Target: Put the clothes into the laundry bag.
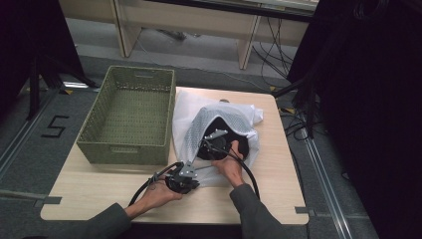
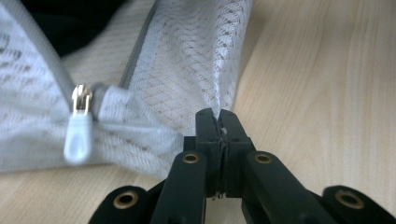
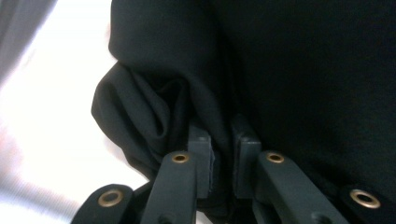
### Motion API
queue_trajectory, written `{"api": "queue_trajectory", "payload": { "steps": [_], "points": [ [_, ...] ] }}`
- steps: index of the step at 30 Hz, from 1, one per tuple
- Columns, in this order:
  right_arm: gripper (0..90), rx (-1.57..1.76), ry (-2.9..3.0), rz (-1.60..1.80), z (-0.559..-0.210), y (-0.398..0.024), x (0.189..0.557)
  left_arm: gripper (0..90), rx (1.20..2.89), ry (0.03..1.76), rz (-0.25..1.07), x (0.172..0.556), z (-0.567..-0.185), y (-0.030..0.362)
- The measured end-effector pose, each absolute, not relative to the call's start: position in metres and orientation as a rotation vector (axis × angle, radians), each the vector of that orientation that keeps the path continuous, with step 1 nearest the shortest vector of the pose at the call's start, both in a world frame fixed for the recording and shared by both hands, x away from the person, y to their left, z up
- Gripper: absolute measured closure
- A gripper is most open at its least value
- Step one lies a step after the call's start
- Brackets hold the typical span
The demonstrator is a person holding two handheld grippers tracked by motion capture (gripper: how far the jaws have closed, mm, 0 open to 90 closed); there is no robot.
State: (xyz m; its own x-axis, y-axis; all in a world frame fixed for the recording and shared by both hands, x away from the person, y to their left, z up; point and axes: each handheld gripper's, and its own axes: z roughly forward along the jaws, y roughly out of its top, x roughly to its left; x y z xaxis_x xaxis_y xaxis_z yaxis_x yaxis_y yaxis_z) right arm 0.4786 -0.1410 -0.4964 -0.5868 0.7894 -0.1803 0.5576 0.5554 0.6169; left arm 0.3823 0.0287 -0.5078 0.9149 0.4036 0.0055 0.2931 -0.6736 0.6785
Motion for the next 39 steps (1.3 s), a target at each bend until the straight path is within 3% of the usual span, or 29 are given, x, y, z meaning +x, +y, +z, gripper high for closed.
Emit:
{"api": "queue_trajectory", "payload": {
  "steps": [5,11,16,18,21,25,30,34,39],
  "points": [
    [81.3,1.166,2.283,0.748,-0.496,-0.140,0.494,88.0,2.350,0.512,0.185,0.382,-0.508,0.029],
    [70.6,1.165,2.366,0.871,-0.479,-0.148,0.485,86.5,2.352,0.519,0.173,0.380,-0.507,0.031],
    [62.9,1.137,2.391,1.024,-0.452,-0.170,0.463,78.9,2.369,0.511,0.138,0.381,-0.502,0.033],
    [62.6,1.128,2.381,1.036,-0.443,-0.184,0.455,71.9,2.288,0.545,0.152,0.380,-0.491,0.033],
    [62.8,1.215,2.340,1.016,-0.436,-0.208,0.444,60.9,2.161,0.575,0.268,0.386,-0.462,0.034],
    [62.6,1.260,2.296,0.996,-0.437,-0.234,0.439,48.7,2.138,0.577,0.503,0.410,-0.429,0.030],
    [62.5,1.296,2.260,1.010,-0.439,-0.244,0.434,45.0,2.088,0.651,0.627,0.449,-0.411,0.012],
    [62.6,1.267,2.290,0.981,-0.440,-0.247,0.434,50.7,2.126,0.608,0.753,0.473,-0.404,-0.008],
    [63.1,1.254,2.314,0.958,-0.442,-0.245,0.433,87.4,2.161,0.546,0.804,0.491,-0.401,-0.018]
  ]
}}
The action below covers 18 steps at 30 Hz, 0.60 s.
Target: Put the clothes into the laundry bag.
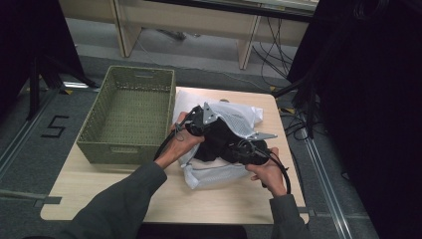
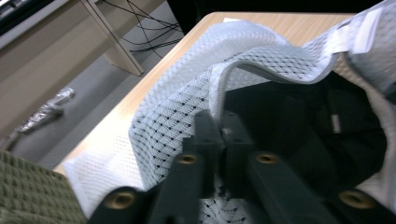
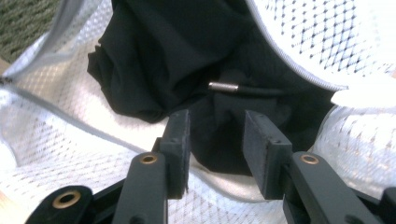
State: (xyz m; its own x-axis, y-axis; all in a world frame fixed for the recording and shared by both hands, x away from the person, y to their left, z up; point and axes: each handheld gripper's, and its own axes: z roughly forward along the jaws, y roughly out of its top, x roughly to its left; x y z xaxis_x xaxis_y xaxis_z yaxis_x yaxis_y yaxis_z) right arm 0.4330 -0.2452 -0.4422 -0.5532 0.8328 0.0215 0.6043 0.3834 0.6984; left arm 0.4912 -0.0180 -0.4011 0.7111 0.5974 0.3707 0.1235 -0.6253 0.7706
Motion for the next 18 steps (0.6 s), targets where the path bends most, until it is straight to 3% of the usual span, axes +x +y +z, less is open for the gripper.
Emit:
{"api": "queue_trajectory", "payload": {
  "steps": [3,5,8,12,18],
  "points": [
    [64.4,1.269,2.331,0.942,-0.443,-0.243,0.431,88.4,2.157,0.476,0.737,0.476,-0.394,-0.018],
    [65.4,1.253,2.316,0.948,-0.447,-0.242,0.432,88.4,2.174,0.341,0.684,0.452,-0.393,-0.019],
    [66.9,1.266,2.342,0.916,-0.445,-0.245,0.430,88.3,2.260,0.224,0.555,0.414,-0.418,-0.020],
    [67.6,1.232,2.339,0.908,-0.451,-0.244,0.422,87.9,2.264,0.312,0.428,0.410,-0.452,-0.010],
    [67.4,1.240,2.387,0.860,-0.456,-0.239,0.408,83.5,2.169,0.393,0.428,0.420,-0.435,-0.001]
  ]
}}
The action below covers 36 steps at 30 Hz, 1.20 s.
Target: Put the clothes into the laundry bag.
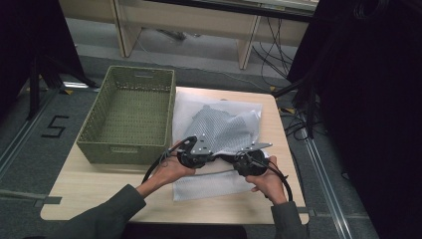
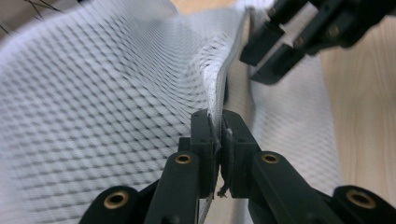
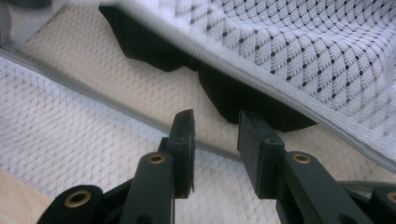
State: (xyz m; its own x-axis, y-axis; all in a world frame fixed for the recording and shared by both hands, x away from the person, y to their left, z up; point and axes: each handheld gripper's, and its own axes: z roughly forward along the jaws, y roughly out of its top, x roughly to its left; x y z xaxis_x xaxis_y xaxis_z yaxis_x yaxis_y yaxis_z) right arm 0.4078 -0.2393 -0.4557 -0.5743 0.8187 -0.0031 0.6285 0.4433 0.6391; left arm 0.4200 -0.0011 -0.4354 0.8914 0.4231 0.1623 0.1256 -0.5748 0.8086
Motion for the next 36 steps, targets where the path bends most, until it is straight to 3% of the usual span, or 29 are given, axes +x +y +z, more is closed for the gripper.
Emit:
{"api": "queue_trajectory", "payload": {
  "steps": [11,22,24,27,33,36],
  "points": [
    [62.3,1.236,2.368,0.874,-0.439,-0.259,0.382,86.4,2.242,0.317,0.420,0.409,-0.445,-0.008],
    [61.6,1.323,2.347,0.815,-0.445,-0.287,0.362,87.4,2.410,0.269,0.373,0.399,-0.506,-0.024],
    [61.4,1.288,2.363,0.810,-0.447,-0.287,0.363,85.9,2.410,0.277,0.357,0.401,-0.503,-0.021],
    [60.9,1.292,2.354,0.817,-0.447,-0.286,0.362,76.9,2.336,0.352,0.355,0.402,-0.495,-0.017],
    [57.7,1.259,2.338,0.826,-0.445,-0.290,0.361,48.2,2.267,0.434,0.348,0.398,-0.474,-0.002],
    [56.7,1.285,2.322,0.843,-0.445,-0.290,0.359,42.4,2.242,0.452,0.363,0.392,-0.462,0.012]
  ]
}}
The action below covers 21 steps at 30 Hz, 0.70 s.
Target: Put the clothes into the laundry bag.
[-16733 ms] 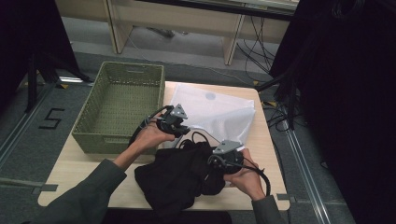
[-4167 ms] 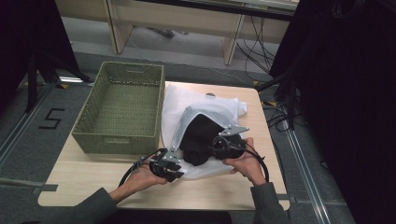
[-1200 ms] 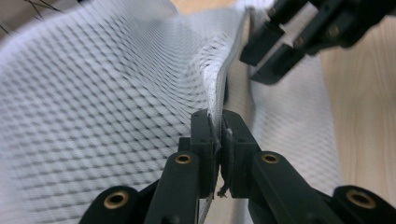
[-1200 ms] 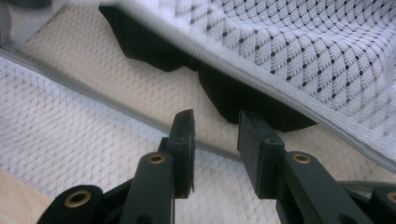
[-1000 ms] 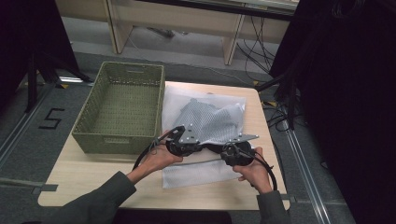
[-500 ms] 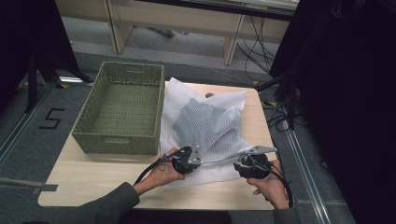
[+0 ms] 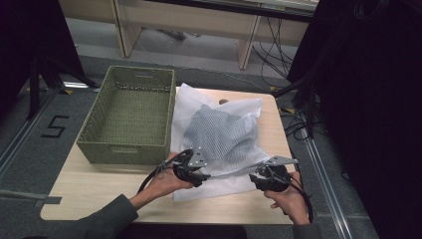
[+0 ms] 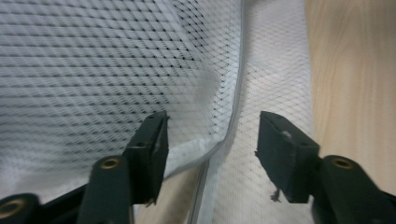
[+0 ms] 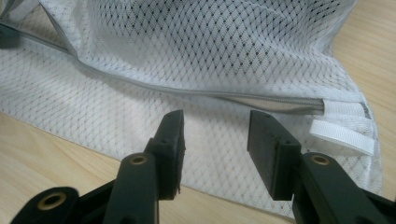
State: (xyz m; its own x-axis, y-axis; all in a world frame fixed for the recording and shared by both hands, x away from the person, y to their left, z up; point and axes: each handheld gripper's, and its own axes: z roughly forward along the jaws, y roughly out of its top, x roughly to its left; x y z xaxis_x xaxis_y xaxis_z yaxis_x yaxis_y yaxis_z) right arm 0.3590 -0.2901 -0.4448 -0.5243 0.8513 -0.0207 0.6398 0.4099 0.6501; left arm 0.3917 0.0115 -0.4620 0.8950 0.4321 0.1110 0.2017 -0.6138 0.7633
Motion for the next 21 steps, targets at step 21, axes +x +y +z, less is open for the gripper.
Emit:
{"api": "queue_trajectory", "payload": {
  "steps": [21],
  "points": [
    [39.2,1.281,2.312,0.922,-0.446,-0.281,0.351,29.9,2.156,0.644,0.391,0.349,-0.446,0.110]
  ]
}}
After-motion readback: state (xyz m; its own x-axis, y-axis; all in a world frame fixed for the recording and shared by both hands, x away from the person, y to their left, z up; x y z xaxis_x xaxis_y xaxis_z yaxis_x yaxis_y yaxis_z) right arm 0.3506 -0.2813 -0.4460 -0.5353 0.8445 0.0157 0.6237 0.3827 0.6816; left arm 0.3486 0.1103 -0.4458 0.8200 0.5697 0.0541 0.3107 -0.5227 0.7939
